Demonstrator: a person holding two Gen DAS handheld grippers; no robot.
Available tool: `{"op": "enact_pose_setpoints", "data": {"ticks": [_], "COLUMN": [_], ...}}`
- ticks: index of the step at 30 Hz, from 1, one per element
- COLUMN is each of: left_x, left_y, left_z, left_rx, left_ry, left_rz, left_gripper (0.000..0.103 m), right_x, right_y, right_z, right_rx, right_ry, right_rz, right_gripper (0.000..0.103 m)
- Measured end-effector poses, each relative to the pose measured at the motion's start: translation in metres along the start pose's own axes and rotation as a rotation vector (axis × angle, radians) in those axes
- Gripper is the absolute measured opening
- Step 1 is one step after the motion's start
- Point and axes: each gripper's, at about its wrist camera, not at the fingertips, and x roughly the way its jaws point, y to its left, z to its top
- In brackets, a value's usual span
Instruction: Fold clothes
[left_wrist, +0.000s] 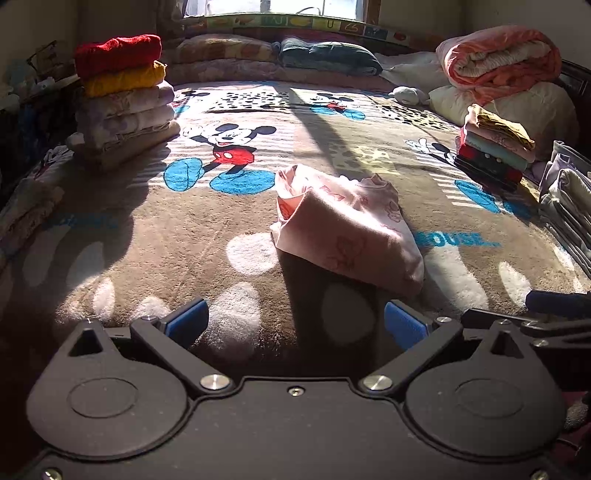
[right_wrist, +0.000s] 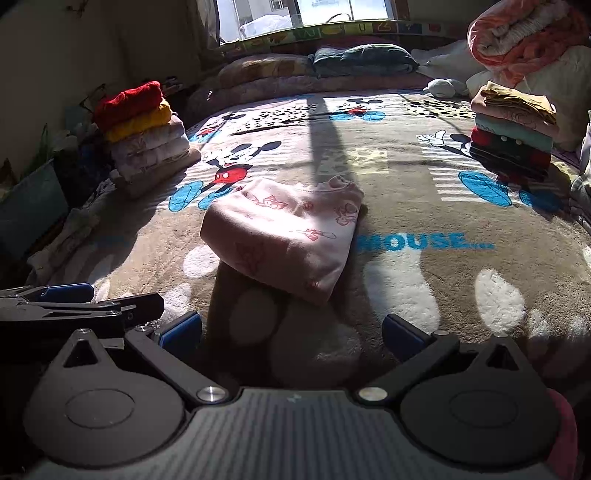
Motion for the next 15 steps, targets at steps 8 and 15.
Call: {"op": "enact_pose_setpoints", "data": {"ticks": [8,15], "left_x": [0.0008,0.0053], "left_y": [-0.0001,0.0013], "left_z": [-0.0004,0.0002], "left_rx": [-0.002,-0.007], "left_ry": [0.002,0.011], "left_rz": [-0.001,-0.003], "left_gripper": [0.103,0.103], "right_x": [0.0000,0.0051], "right_y": [-0.0008,-0.0031], "right_z": [-0.0003,-0.0001], "right_rx": [0.003,0.007], "right_ry": [0.003,0.006], "right_rz": [0.003,0.005], "right_gripper": [0.103,0.103]}}
